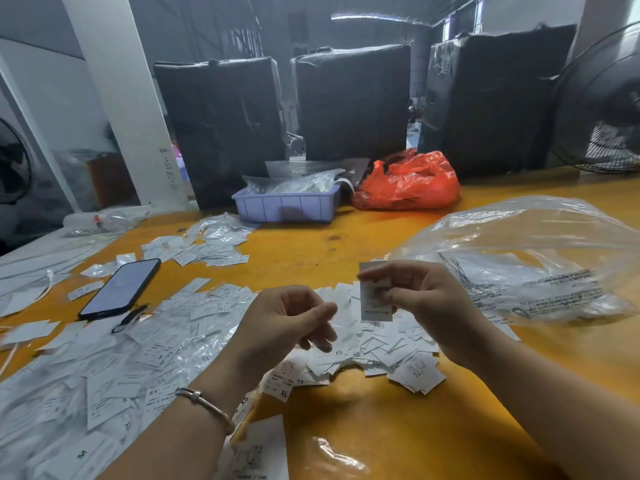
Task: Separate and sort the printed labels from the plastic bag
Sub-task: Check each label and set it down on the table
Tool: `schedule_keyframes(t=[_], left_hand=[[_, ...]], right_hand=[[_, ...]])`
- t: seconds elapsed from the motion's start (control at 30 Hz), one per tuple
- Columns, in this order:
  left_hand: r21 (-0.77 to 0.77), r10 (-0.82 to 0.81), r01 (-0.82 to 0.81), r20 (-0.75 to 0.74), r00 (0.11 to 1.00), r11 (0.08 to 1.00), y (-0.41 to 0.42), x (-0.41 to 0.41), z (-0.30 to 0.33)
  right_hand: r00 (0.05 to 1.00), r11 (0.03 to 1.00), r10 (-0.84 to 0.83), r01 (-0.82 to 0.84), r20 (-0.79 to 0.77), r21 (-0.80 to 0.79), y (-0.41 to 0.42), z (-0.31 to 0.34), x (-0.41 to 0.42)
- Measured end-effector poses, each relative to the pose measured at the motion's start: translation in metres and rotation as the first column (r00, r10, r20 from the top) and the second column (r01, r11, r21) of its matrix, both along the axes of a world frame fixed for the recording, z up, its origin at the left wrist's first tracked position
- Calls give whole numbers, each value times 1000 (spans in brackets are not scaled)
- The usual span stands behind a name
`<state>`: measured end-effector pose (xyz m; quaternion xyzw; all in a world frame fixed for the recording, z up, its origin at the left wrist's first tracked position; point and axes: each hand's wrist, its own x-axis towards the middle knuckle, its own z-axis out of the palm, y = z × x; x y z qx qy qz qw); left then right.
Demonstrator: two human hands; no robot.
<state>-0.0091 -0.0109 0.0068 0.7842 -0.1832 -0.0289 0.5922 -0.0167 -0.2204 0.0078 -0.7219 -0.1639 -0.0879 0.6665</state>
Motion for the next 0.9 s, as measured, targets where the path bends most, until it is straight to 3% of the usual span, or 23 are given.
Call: schedule_keyframes(t=[0.1, 0.53, 0.7, 0.9], left_hand=[[-10, 0, 0, -18, 1000, 1000, 0, 0, -1], [-50, 14, -10, 80, 997, 999, -3, -5, 3], [-47, 0, 4, 95, 995, 999, -4, -7, 4], [8, -29, 28, 100, 995, 1000, -6, -8, 4]], right_hand=[[999, 990, 37, -36, -6, 135, -3, 0, 1], [976, 975, -145, 113, 165, 190, -4, 11, -6], [958, 977, -168, 130, 234, 169, -4, 19, -13], [964, 994, -83, 63, 253, 87, 0, 22, -18]])
